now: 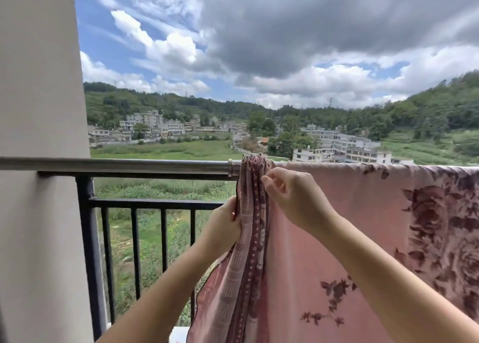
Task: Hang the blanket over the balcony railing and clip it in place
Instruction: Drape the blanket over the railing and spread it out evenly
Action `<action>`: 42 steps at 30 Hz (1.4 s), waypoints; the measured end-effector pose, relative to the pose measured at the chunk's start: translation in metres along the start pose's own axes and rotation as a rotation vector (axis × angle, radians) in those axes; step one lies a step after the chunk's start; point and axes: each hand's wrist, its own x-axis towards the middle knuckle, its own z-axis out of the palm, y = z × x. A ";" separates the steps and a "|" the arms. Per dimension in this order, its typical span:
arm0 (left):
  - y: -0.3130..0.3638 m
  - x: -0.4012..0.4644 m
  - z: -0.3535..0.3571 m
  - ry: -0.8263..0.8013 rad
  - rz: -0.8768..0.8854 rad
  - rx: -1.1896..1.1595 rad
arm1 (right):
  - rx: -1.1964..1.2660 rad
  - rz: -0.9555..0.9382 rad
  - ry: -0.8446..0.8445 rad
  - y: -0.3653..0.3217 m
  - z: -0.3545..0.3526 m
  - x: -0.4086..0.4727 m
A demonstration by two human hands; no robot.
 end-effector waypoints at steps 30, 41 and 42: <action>-0.211 0.088 -0.244 0.013 -0.004 -1.483 | 0.277 0.068 -0.296 -0.277 0.141 0.102; -0.226 -0.057 -0.338 0.109 -0.251 -0.819 | 0.229 -0.096 -0.528 -0.340 0.212 0.121; -0.227 -0.066 -0.342 0.108 -0.260 -0.719 | 0.244 -0.086 -0.465 -0.336 0.200 0.123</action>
